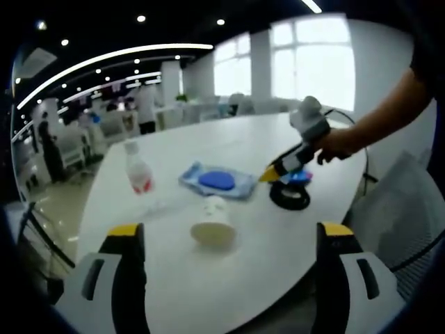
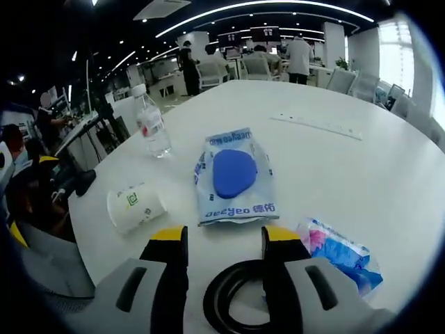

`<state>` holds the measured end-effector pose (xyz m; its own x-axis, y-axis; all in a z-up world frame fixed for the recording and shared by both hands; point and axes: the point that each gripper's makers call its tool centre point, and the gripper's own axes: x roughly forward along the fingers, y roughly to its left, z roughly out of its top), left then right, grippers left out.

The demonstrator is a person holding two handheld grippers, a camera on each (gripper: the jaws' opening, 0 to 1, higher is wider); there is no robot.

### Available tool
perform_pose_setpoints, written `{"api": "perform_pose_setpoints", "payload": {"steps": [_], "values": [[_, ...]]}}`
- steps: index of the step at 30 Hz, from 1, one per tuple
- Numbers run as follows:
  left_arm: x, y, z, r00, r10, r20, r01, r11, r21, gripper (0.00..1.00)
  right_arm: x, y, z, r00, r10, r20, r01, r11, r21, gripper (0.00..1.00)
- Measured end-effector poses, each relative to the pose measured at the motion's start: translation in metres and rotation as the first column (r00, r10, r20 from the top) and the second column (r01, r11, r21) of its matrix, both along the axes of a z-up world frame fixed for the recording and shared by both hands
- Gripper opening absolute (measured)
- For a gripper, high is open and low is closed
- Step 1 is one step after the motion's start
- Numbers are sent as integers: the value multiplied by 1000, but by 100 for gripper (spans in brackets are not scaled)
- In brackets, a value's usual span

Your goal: Arrange the tabletop items into an orderly group along one side of the table until the central work area is clear of visible clutter.

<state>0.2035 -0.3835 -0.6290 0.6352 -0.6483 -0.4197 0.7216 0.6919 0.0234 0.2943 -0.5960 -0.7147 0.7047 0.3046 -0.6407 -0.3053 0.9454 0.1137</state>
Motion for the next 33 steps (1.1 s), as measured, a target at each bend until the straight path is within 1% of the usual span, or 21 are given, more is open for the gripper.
{"api": "perform_pose_setpoints", "payload": {"steps": [11, 16, 21, 25, 30, 33], "values": [[1, 1, -1, 1000, 8, -1, -8, 1000, 0, 99, 3, 9, -14, 999, 2, -36, -2, 1000, 5, 41], [2, 1, 0, 1000, 8, 1, -8, 1000, 1, 99, 6, 12, -20, 997, -31, -68, 34, 999, 41, 41], [2, 2, -1, 1000, 10, -2, -10, 1000, 4, 98, 11, 16, -24, 995, -58, -83, 64, 996, 68, 41], [2, 3, -2, 1000, 12, -3, -12, 1000, 8, 98, 15, 16, -27, 992, -82, -99, 90, 992, 84, 39], [2, 3, -1, 1000, 20, -4, -20, 1000, 6, 97, 20, 16, -33, 981, -137, -136, 153, 981, 117, 35], [2, 4, -1, 1000, 25, -4, -25, 1000, 7, 97, 23, 16, -36, 975, -161, -154, 180, 977, 113, 32]]}}
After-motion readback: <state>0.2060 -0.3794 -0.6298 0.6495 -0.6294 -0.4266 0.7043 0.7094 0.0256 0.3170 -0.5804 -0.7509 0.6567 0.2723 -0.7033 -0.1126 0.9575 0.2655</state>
